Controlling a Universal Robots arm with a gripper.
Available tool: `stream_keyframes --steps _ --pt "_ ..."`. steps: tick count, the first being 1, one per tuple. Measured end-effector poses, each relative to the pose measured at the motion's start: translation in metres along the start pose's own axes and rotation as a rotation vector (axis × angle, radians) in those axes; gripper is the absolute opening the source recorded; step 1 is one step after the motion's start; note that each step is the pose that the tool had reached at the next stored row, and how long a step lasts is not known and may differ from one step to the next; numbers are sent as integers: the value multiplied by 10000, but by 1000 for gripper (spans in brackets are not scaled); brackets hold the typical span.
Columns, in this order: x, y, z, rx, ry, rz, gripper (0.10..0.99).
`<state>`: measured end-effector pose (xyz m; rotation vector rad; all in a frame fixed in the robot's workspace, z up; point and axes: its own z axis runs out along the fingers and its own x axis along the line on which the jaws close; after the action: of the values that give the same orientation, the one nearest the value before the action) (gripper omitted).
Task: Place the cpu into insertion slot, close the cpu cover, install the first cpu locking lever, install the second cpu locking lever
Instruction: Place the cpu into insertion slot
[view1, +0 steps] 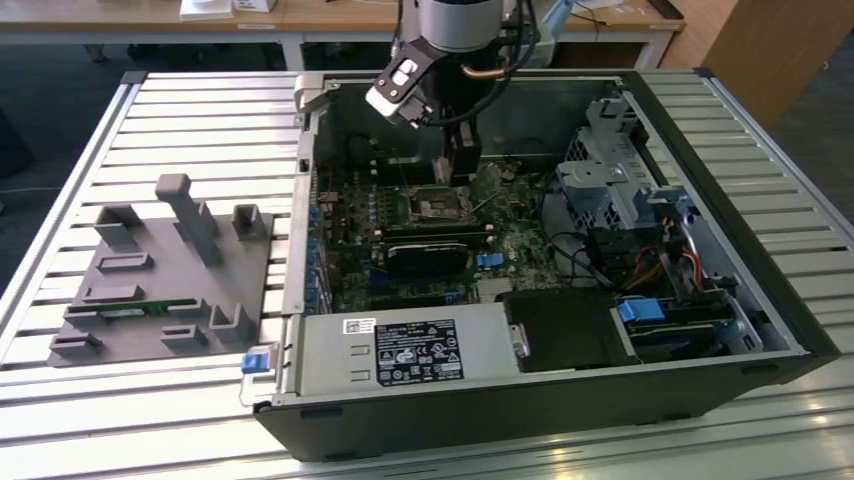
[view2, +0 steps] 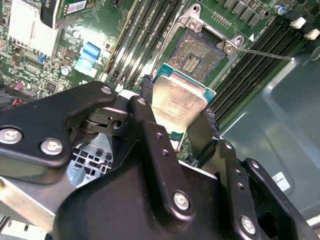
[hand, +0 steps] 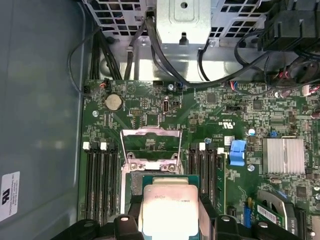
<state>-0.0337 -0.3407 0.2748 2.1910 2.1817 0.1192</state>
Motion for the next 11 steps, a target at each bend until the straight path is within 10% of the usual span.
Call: stream_keyframes --steps 11 --pt "0 -24 133 0 0 1 529"
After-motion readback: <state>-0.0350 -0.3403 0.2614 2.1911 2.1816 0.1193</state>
